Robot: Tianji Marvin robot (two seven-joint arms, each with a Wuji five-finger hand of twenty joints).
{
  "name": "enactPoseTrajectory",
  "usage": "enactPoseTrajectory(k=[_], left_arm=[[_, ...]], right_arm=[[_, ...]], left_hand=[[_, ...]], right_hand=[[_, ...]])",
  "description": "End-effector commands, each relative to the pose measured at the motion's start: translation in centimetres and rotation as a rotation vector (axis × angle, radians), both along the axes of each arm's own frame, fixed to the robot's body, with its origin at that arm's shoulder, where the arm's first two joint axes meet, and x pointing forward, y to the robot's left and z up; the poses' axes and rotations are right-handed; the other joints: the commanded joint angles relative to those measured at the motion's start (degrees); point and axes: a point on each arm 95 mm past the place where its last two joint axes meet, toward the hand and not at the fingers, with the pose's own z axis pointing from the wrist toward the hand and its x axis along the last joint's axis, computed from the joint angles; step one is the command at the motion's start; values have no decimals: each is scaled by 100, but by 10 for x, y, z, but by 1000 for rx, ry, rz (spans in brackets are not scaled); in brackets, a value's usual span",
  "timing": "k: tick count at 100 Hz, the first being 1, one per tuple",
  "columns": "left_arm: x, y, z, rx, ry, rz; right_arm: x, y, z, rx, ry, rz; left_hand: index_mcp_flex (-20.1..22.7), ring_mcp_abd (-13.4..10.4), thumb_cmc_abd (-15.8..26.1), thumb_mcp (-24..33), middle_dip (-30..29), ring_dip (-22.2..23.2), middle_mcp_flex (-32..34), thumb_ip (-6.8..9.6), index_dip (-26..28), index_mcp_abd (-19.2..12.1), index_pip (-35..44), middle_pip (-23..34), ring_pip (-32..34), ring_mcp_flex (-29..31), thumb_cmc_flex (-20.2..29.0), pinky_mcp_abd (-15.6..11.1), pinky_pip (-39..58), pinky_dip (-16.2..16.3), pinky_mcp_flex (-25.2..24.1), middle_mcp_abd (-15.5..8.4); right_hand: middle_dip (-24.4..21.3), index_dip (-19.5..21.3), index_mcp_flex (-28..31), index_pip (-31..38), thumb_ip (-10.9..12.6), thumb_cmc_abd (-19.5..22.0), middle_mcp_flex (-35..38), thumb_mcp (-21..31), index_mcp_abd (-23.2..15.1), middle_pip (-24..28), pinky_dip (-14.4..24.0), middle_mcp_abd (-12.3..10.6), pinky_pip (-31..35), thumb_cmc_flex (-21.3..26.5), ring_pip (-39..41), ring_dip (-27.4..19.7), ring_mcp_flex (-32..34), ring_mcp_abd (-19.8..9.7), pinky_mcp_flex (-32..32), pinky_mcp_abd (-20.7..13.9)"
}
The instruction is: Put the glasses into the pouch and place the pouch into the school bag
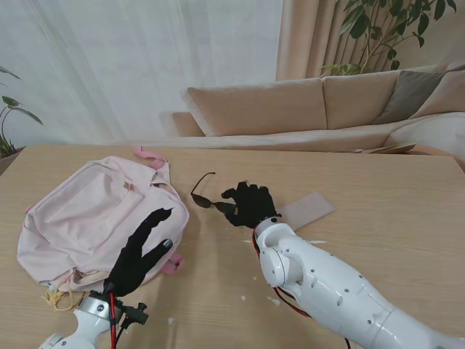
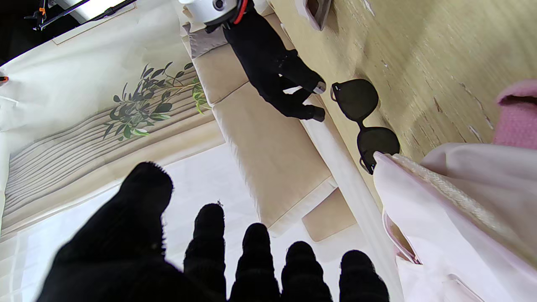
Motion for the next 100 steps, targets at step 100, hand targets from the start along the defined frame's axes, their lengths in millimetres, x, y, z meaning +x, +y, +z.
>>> enactPoseTrajectory(k=[100], left_arm=[[1,5,3,-32,18,-4]], right_arm=[[44,20,-25,-73,44,-12]], left_hand=[[-227,-65,-201,88,6,-108,41,-15,62,-57,106,39,-52,-65,-75,-89,-84,33,-10,-47]], right_hand=[[1269,-760,1668,1741,-941,-1212,306,1007,-878,936,526,-265,697,509,789,1444,224,-301,181,-117]])
